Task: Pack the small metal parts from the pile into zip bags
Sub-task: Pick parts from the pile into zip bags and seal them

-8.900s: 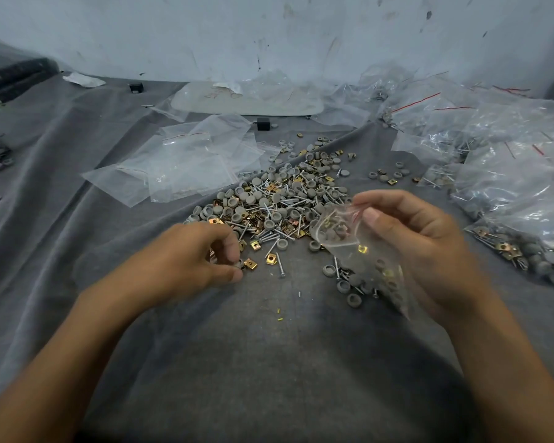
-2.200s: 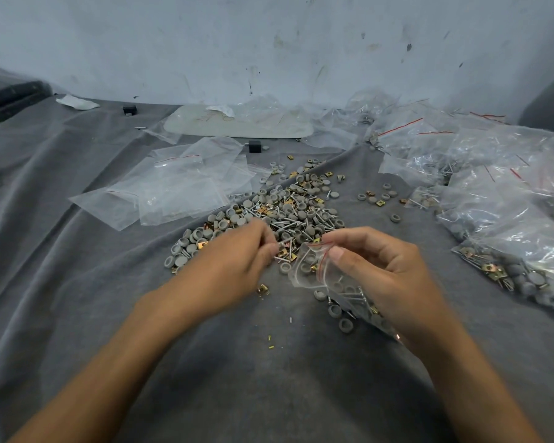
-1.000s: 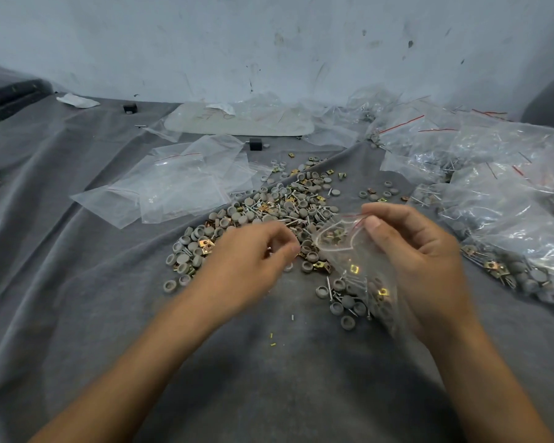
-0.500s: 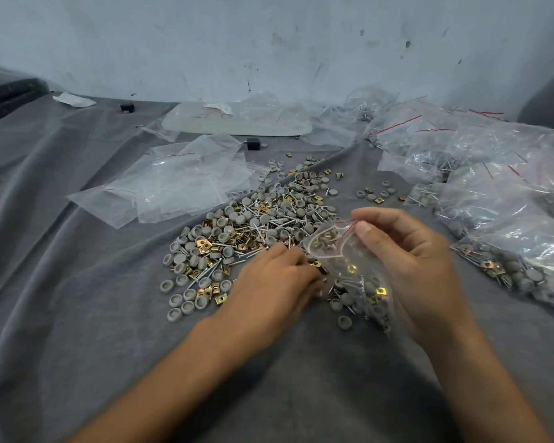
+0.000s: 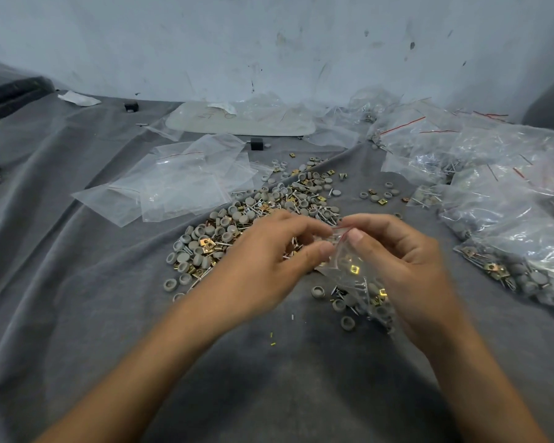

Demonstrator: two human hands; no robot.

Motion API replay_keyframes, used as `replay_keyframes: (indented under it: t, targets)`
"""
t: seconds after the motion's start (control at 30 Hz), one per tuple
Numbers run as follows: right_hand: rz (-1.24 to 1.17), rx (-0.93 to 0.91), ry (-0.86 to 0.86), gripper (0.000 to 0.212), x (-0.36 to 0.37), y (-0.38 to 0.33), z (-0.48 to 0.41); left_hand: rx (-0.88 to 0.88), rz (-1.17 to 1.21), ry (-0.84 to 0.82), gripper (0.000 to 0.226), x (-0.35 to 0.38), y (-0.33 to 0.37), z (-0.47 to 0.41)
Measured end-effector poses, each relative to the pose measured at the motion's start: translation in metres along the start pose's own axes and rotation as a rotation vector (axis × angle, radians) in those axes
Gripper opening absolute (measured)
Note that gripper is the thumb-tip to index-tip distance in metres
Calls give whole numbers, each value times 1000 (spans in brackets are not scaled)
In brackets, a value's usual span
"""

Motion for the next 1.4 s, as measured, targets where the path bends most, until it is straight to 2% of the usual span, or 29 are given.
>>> replay_keyframes:
  t: [0.13,0.23,0.3,0.43,0.6,0.7,0.93,1.03,1.1,1.2,1.4]
  targets:
    - [30,-69,65,14,-5,-4,-1,17,-125,243,30,10,14,10]
    - [112,-179,111,13,-7,-9,0,36,-119,169,35,15,22,11]
    - [132,-243,141,13,-7,-13,2,66,-58,128,23,14,26,11]
    - [91,-319,184,12,-6,-22,7,87,114,213,4,-1,35,6]
    - [96,-261,189,34,-2,-25,8,116,196,235,10,-27,38,4]
    - [152,-207,141,42,1,-22,5,94,218,220,15,-34,31,3]
    - [246,-124,-115,66,15,-31,1,101,228,221,23,-42,19,2]
    - [476,-188,-175,60,19,-48,-7,107,257,262,23,-41,21,1]
    - [603,-257,-197,45,25,-58,-12,105,272,284,25,-41,22,0]
    - [661,-321,-184,20,29,-69,-16,104,301,297,24,-45,22,-1]
    - [843,-396,-154,17,39,-80,-23,94,351,298,21,-48,24,-1]
Point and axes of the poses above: each hand's wrist, its own z-axis away from the middle knuckle, its own x-axis out of the palm, y = z × x, the point moved 2 cm from there along -z, towards the middle knuckle, and after that the axes turned 1 degree about y, right-handed, at the moved point
